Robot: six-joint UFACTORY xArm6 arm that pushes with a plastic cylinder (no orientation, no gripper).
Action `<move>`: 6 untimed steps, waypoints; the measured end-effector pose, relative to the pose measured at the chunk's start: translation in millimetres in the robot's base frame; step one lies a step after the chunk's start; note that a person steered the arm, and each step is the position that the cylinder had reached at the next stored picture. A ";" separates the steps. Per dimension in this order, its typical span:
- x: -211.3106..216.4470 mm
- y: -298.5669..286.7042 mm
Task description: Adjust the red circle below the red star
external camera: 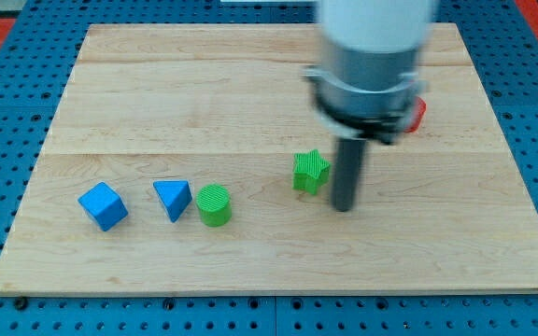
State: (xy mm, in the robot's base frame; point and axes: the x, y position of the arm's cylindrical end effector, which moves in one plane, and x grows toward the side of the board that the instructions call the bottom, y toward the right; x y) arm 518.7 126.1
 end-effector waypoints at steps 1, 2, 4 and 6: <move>-30.7 78.5; -67.0 118.8; -122.4 120.1; -122.1 95.5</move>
